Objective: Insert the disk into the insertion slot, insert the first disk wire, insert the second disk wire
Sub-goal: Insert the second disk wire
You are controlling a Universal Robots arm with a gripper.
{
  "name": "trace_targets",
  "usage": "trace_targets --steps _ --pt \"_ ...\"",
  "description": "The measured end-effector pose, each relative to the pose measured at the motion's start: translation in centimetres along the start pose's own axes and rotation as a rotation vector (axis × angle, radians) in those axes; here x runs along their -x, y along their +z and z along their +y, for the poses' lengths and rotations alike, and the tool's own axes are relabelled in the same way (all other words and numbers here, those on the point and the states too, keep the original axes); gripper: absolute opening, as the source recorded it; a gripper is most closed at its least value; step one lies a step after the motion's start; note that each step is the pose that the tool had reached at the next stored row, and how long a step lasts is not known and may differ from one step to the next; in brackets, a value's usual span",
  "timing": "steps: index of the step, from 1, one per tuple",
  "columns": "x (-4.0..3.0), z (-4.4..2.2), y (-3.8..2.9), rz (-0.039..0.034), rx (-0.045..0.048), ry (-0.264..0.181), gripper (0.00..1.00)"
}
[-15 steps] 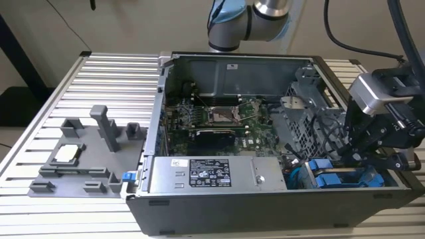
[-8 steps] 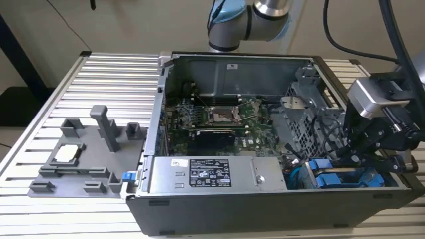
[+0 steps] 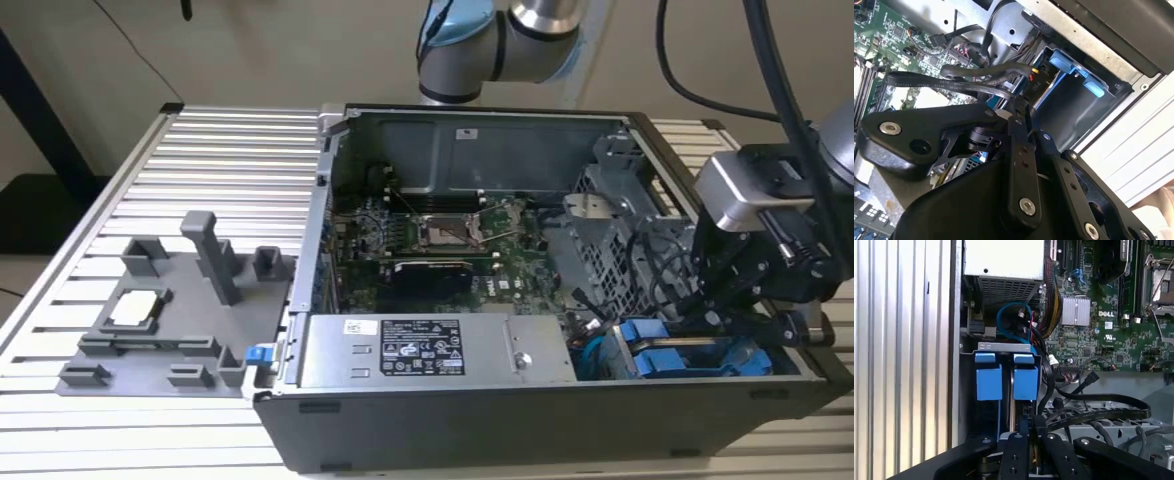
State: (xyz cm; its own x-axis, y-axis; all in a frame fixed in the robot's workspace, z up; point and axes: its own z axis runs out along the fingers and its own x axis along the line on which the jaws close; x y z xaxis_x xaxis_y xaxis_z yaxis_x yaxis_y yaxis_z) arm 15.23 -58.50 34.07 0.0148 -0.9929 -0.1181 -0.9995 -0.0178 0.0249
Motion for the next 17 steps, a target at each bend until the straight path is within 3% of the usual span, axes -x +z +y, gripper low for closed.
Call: trace_targets --steps 9,17 --pt "0.36 0.00 -0.03 -0.0009 -0.0022 0.019 0.16" --pt "0.20 0.00 0.06 -0.0008 -0.0017 0.021 0.16"
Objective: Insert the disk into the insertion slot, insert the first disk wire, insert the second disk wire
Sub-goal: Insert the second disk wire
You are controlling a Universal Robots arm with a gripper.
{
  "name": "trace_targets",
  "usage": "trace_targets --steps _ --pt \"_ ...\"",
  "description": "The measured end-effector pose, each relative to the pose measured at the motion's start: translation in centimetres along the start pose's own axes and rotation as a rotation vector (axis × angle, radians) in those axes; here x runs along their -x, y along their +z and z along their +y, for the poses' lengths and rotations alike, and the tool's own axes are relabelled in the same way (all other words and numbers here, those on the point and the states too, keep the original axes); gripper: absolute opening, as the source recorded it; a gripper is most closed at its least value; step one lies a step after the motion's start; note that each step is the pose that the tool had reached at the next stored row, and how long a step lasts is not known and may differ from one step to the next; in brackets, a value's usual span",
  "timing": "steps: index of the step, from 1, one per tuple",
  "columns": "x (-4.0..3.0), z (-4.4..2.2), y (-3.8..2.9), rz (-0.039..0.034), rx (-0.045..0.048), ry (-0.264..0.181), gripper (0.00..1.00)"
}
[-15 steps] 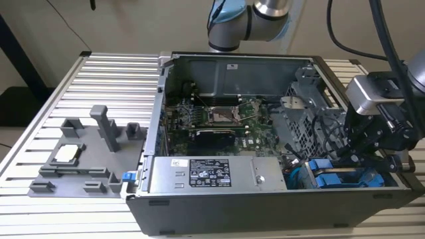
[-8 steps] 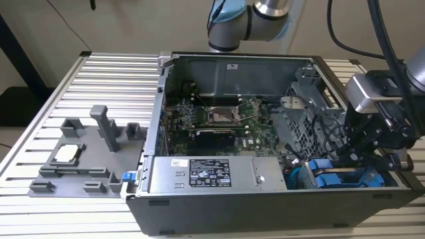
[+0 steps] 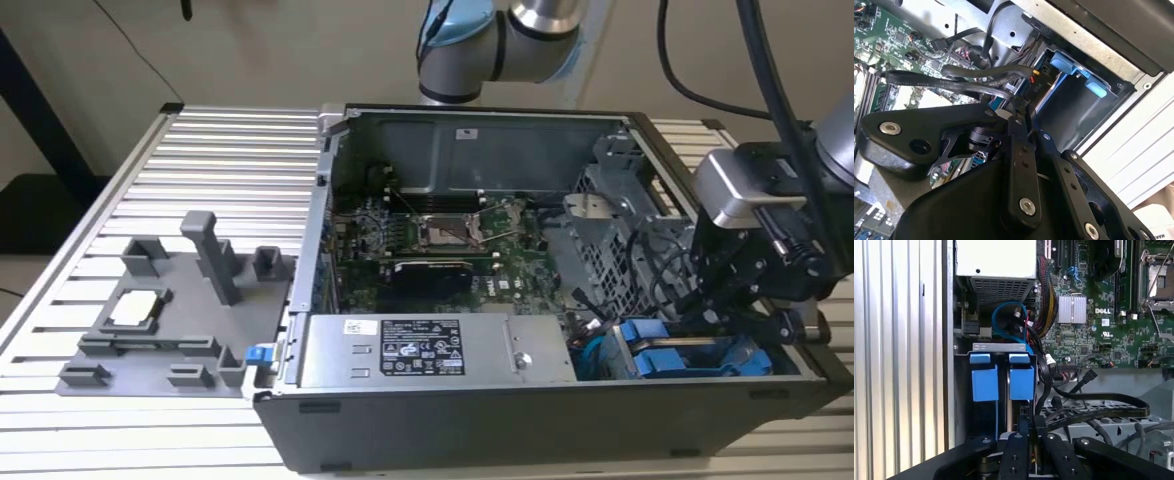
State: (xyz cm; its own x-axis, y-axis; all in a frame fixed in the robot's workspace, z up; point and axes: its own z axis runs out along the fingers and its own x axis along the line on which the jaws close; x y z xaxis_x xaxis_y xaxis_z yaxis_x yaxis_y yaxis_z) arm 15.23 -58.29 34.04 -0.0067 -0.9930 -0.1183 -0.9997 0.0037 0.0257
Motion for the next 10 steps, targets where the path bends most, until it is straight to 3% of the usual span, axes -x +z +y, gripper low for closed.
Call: trace_targets --steps 10 --pt "-0.07 -0.01 0.51 0.0003 -0.0003 0.002 0.16"
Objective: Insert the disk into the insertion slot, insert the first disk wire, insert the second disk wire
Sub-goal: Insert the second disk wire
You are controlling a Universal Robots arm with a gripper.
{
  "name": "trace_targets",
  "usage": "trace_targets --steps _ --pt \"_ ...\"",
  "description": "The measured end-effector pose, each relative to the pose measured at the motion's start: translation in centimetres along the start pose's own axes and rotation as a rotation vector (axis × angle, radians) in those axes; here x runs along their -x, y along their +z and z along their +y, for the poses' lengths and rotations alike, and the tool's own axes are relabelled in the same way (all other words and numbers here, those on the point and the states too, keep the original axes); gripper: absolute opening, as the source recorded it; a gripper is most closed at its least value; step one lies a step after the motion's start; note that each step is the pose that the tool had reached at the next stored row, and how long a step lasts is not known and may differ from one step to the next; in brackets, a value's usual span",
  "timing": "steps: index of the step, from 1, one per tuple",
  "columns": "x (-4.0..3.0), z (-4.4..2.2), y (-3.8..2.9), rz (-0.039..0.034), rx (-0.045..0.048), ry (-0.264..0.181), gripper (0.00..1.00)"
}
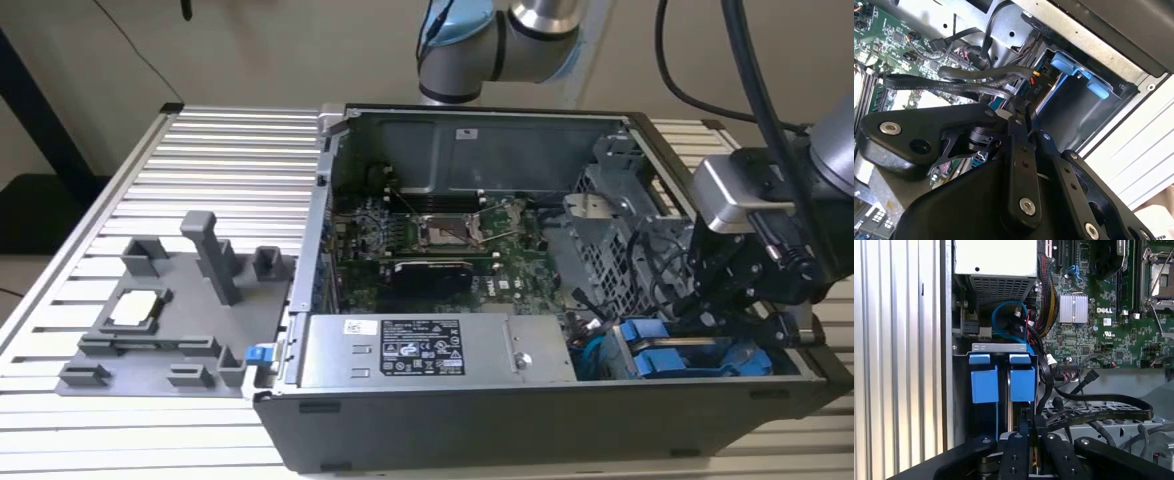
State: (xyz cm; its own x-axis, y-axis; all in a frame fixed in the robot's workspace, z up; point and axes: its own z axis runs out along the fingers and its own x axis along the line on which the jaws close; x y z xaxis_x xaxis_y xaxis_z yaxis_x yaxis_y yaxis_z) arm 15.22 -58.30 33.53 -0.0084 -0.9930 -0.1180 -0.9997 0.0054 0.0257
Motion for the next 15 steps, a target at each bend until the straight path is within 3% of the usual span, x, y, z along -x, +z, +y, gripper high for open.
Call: trace_targets --steps 6,7,8,15 --pt "0.00 -0.02 0.06 -0.0017 0.0001 0.000 0.18" --pt "0.00 -0.01 0.05 -0.0014 0.0001 0.000 0.24" --pt "0.01 -0.01 -0.01 -0.0010 0.0000 0.000 0.24" --pt "0.14 0.03 -1.16 -0.0012 0.0000 0.000 0.24"
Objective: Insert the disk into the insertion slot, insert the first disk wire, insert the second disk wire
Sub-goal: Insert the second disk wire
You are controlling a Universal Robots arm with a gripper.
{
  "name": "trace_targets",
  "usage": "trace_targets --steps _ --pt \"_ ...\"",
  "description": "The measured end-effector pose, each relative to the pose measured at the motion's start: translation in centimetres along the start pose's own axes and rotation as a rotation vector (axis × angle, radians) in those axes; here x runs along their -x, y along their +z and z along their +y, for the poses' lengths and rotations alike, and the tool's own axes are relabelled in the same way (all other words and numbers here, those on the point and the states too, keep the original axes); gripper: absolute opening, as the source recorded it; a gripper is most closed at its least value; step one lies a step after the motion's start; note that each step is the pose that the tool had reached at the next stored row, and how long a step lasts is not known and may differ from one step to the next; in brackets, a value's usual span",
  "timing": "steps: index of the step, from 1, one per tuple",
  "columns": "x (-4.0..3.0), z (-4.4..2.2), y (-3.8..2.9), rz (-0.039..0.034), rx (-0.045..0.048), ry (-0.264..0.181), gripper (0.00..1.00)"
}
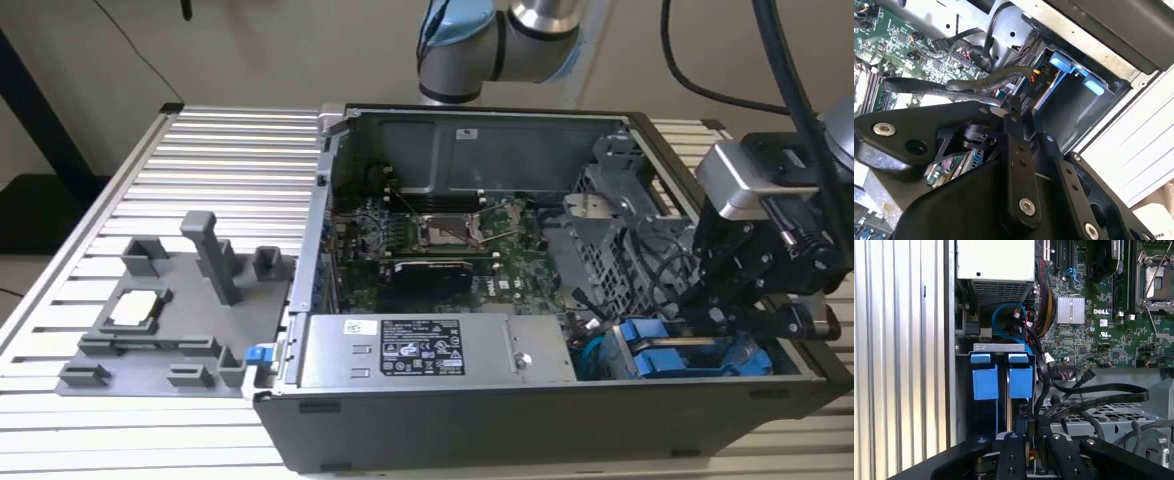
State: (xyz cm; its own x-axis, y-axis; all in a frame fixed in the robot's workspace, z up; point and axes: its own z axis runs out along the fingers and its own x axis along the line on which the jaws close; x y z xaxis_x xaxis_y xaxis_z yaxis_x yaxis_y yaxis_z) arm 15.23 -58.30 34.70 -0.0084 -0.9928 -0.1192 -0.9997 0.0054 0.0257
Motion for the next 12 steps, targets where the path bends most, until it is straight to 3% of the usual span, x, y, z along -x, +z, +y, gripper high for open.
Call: trace_targets --steps 2,5,12 --pt "0.01 0.00 -0.07 -0.0001 0.0000 0.000 0.24" --pt "0.11 0.02 -0.92 -0.0029 0.0001 0.000 0.24" --pt "0.46 0.15 -3.74 -0.0048 -0.0001 0.000 0.24"
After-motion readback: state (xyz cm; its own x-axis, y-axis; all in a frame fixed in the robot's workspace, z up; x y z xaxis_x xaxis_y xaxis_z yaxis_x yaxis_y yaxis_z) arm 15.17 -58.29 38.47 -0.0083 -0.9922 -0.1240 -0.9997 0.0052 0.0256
